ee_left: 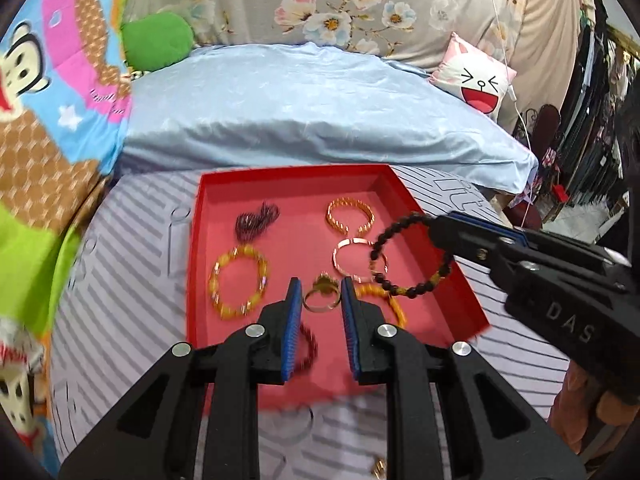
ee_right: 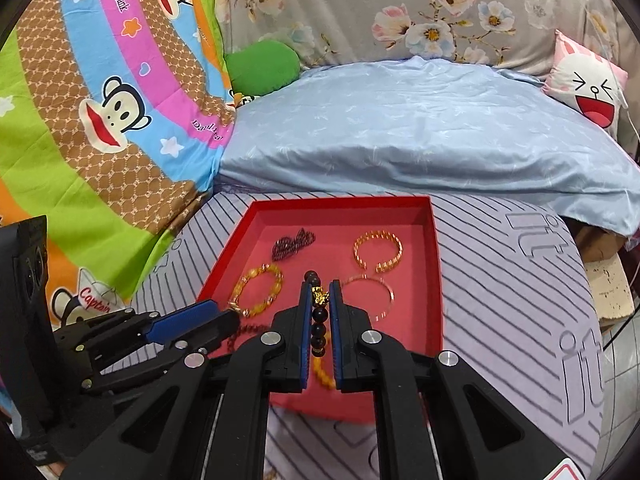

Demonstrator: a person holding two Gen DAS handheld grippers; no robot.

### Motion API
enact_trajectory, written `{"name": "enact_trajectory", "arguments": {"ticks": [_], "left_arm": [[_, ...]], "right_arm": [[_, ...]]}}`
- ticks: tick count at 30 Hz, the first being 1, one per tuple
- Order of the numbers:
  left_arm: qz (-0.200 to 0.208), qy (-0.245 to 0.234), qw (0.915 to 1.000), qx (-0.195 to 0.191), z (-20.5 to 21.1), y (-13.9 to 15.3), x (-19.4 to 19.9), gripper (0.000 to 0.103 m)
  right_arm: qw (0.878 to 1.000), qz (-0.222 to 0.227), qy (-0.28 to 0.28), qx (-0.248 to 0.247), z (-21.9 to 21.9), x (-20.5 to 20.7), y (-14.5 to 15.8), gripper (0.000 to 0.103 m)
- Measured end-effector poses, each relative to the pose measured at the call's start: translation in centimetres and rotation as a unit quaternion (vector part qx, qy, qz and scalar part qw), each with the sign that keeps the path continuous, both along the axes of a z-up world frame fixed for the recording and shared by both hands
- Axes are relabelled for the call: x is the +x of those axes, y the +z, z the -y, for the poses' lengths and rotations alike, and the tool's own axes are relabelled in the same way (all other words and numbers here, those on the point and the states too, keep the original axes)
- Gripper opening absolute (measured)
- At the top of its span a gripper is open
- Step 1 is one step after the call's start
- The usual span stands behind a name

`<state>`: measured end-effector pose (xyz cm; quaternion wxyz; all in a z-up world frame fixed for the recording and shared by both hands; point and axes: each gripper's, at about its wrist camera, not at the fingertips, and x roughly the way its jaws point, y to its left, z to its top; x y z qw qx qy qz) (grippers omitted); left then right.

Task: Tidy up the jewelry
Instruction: 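Carry the ring and black bead bracelet into the red tray and open both tools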

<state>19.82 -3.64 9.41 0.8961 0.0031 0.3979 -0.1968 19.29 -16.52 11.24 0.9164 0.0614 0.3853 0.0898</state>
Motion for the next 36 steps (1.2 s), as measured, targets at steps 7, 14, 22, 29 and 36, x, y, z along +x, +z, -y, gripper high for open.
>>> {"name": "enact_trajectory", "arguments": {"ticks": [7,14,22,29,36], "left_arm": [[-0.023,-0.007,0.9997,0.000,0.9,-1.8,4.8,0.019],[-0.048,-0.014,0.9987,0.003,1.3,-4.1,7.0,0.019],[-0.061,-0.011,0.9981,0.006,1.4,-5.7,7.7,0.020],[-0.054,0.001,0.9985,0.001,1.1,-5.6,7.5,0.027],[-0.036,0.005,0.9993,0.004,0.7,-4.5,6.2,0.027]], "right_arm": [[0.999,-0.034,0.000,0.025,0.4,6.0,-2.1,0.008],[0.994,-0.091,0.002,0.063,0.2,10.3,-5.7,0.008],[0.993,-0.113,-0.014,0.030,0.4,10.8,-7.6,0.011],[0.996,-0.089,-0.019,0.004,0.6,9.7,-6.6,0.015],[0.998,-0.065,-0.023,0.004,1.0,7.3,-4.8,0.015]]}}
